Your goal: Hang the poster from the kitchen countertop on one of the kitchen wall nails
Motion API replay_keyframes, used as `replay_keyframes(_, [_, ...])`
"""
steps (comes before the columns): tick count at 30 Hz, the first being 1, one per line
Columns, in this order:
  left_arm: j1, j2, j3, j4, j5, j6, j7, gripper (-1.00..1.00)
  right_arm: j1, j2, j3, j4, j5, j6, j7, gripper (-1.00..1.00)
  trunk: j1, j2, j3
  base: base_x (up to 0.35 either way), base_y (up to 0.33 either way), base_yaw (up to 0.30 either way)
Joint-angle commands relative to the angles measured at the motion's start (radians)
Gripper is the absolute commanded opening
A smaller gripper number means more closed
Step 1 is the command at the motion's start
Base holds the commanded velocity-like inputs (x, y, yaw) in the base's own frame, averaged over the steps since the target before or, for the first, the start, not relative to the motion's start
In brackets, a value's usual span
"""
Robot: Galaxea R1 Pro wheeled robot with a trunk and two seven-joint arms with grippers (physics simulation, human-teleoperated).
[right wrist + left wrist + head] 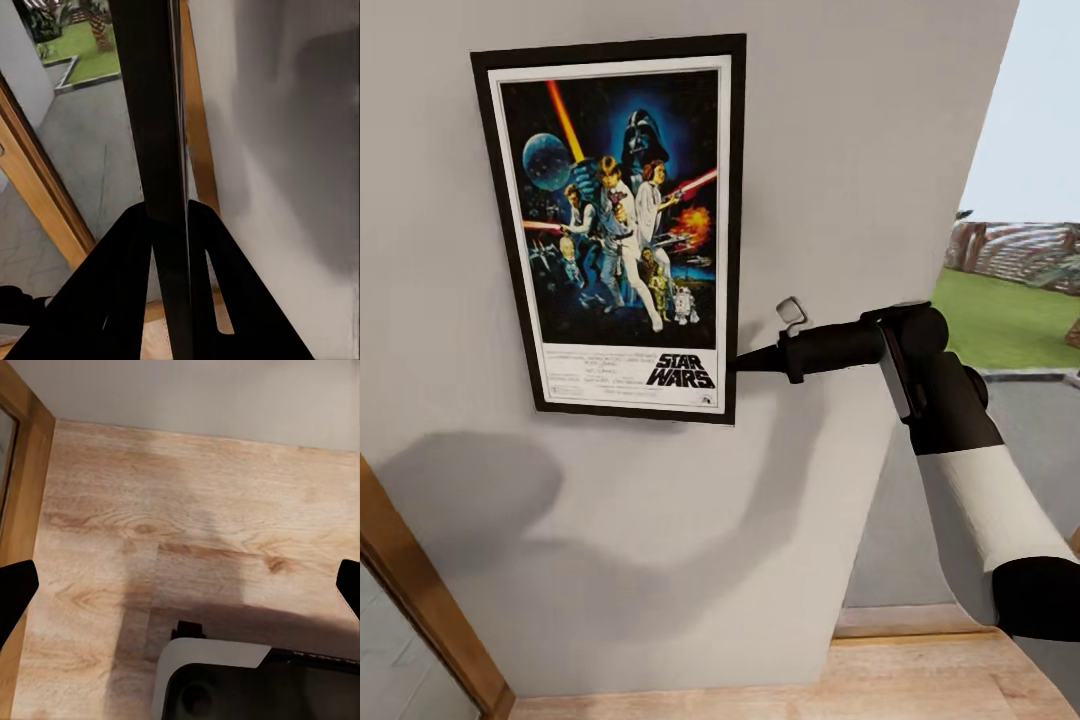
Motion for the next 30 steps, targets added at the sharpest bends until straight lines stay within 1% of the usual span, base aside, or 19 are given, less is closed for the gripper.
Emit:
replay_keyframes(1, [0.0, 0.0, 0.003, -0.003, 0.0, 0.007, -0.005, 1.0, -0.001, -0.001, 0.001, 0.0, 0.003, 0.014, 0.008, -1.0, 0.001, -0.002, -0.002, 0.234, 0.0, 0.0])
replay_keyframes(8, [0.0, 0.0, 0.009, -0.004, 0.0, 0.007, -0.005, 1.0, -0.001, -0.001, 0.001, -0.001, 0.003, 0.014, 0.008, -1.0, 0.001, -0.002, -0.002, 0.063, 0.0, 0.0])
replay_keyframes(13, [0.0, -0.003, 0.01, -0.008, 0.0, 0.007, -0.004, 1.0, -0.001, -0.002, -0.002, -0.018, 0.004, 0.014, 0.005, -1.0, 0.001, -0.002, -0.002, 0.005, 0.0, 0.0])
replay_keyframes(30, [0.0, -0.003, 0.01, -0.008, 0.0, 0.007, -0.004, 1.0, -0.001, -0.002, -0.002, -0.018, 0.004, 0.014, 0.005, -1.0, 0.001, -0.002, -0.002, 0.0, 0.0, 0.0])
